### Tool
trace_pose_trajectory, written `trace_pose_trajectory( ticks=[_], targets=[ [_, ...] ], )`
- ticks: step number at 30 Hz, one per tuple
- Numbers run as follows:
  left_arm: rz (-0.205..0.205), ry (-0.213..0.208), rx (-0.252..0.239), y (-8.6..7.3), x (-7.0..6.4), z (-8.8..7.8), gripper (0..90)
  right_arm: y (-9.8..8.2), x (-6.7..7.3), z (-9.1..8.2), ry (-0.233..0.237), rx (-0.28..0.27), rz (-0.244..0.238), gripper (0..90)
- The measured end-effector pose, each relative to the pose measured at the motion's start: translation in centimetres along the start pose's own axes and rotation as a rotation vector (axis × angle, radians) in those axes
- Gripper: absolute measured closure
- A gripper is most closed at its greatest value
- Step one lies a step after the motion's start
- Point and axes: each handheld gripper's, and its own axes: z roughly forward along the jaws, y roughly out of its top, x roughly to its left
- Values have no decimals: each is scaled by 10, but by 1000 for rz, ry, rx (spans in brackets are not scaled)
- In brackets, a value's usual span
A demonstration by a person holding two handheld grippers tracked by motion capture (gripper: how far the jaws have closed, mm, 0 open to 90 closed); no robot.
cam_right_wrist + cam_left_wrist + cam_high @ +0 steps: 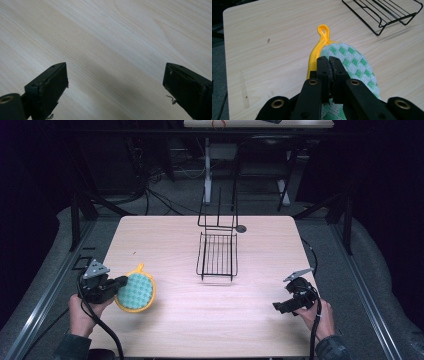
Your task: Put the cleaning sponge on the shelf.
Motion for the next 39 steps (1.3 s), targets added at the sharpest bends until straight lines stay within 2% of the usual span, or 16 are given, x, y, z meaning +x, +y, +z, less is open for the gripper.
trace_pose_trajectory(
  ticks=[30, 39],
  targets=[
    [67, -82, -32, 47, -20, 35, 880, 1, 1, -2, 11, 3, -5, 69],
    [83, -96, -45, 59, -25, 45, 880, 0, 0, -1, 9, 3, -3, 69]
  ],
)
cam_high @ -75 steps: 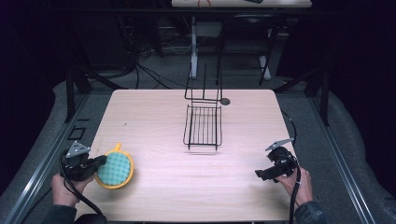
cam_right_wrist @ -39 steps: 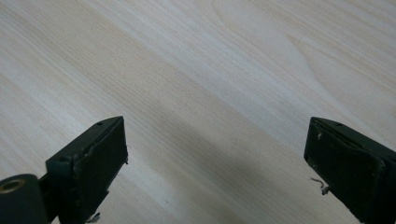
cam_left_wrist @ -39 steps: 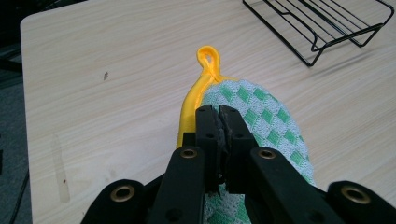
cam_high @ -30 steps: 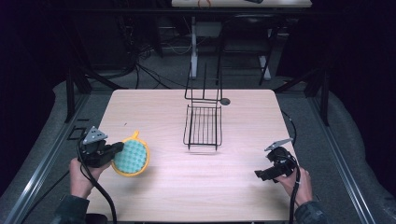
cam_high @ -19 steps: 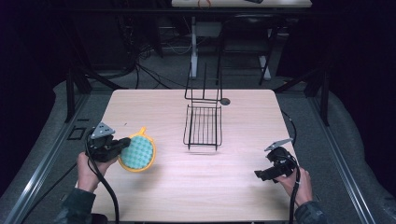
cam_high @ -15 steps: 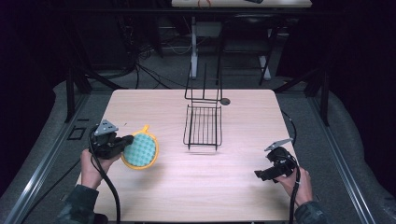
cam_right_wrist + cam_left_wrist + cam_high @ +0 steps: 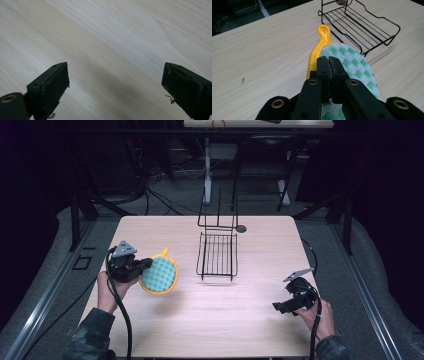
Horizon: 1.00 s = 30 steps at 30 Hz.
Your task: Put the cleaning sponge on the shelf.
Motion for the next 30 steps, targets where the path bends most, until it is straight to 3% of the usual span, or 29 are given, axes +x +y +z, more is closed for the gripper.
trace_pose_trajectory(
  ticks=[30],
  targets=[
    [4, -67, -53, 32, -7, 31, 881, 1, -1, 0, 4, -4, 1, 75]
  ],
)
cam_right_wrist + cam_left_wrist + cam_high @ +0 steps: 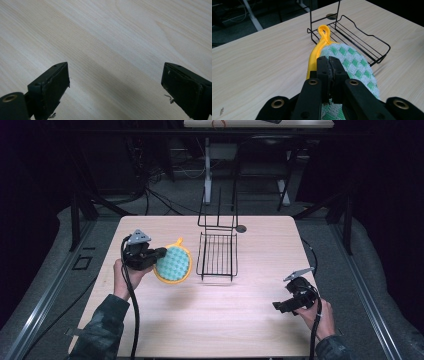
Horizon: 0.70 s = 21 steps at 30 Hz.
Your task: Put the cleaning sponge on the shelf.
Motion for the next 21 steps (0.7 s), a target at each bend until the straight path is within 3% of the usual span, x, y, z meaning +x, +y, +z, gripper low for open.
trace_pose_trajectory(
  ticks=[21],
  targets=[
    [-5, -52, -22, 16, -4, 22, 881, 0, 0, 1, 4, -3, 2, 67]
  ],
)
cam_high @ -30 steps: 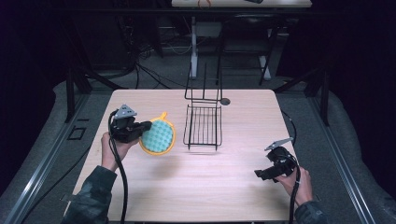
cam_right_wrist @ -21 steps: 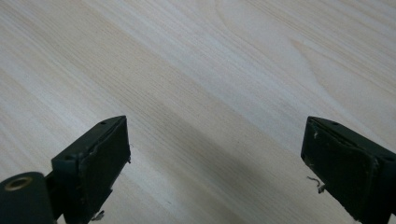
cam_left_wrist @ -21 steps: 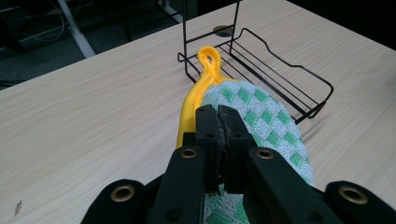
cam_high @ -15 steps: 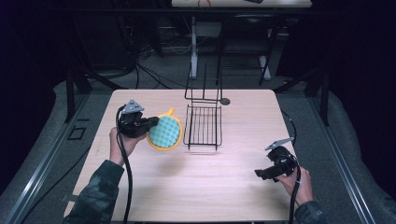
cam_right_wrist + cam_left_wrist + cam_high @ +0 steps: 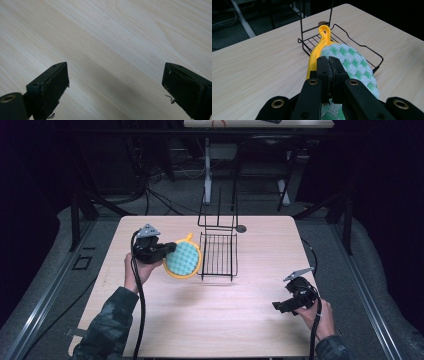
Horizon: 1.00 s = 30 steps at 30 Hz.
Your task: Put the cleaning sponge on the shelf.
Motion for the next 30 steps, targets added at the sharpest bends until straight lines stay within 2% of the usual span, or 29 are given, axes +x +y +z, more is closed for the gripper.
trace_pose_trajectory(
  ticks=[14, 30],
  targets=[
    [-2, -20, -20, 9, -4, 18, 882, -1, -2, -1, 4, 5, 5, 68],
    [-8, -20, -47, 16, -7, 35, 882, -1, 0, 0, 7, 4, -4, 69]
  ],
)
